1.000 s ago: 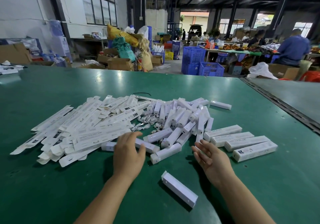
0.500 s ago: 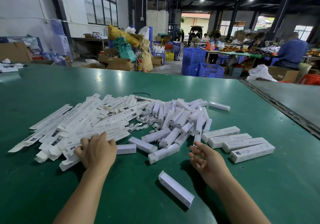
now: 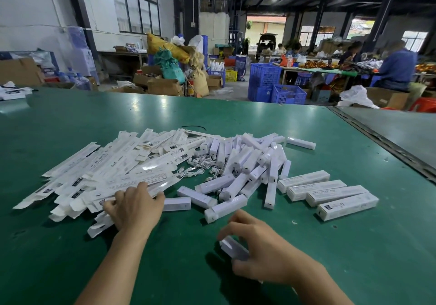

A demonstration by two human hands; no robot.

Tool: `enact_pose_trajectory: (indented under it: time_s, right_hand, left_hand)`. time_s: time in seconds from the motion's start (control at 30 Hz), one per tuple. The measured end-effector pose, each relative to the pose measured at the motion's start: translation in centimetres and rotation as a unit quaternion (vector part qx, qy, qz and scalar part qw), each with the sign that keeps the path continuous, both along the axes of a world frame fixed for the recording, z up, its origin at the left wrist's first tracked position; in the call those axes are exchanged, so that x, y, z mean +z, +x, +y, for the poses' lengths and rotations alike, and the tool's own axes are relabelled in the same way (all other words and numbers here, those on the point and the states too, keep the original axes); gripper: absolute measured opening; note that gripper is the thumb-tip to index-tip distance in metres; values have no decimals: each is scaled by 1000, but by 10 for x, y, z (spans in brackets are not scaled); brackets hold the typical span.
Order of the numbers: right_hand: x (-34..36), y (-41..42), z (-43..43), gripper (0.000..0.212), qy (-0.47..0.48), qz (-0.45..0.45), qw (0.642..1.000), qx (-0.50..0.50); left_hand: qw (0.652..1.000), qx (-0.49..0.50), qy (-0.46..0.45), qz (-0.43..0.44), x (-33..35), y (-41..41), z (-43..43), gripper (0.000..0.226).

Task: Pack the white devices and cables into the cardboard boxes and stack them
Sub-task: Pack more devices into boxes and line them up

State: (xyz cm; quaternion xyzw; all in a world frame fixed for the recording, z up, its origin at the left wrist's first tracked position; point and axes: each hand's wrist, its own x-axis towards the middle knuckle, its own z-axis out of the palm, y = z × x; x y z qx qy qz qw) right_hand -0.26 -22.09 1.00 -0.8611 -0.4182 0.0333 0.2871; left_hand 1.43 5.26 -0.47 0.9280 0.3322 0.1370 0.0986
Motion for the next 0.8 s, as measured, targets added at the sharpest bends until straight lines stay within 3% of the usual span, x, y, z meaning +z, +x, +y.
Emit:
enact_pose_trajectory:
  time_s: [0.3,0.4,0.53,0.67,0.8]
  right_hand:
    - [-16,11,4,28,24,-30,997,-60]
    - [-17,13,6,28,42,-37,994,-89]
    - [-19,15,8,33,43,-43,990,-125]
    - [-20,17,7,35,34,-32,990,-133]
    - [-20,20,3,46,13,-34,989,-145]
  left_hand:
    - [995,-24,15,-93,-3,1,-10,27]
    - [973,-56,15,-221,4,-3,-18,18]
    - [909,-115,-7,-401,16,-10,-37,23]
    - [867,-151,-132,-456,23,-18,-50,42]
    - [812,-204,-296,-460,27,-25,-52,23]
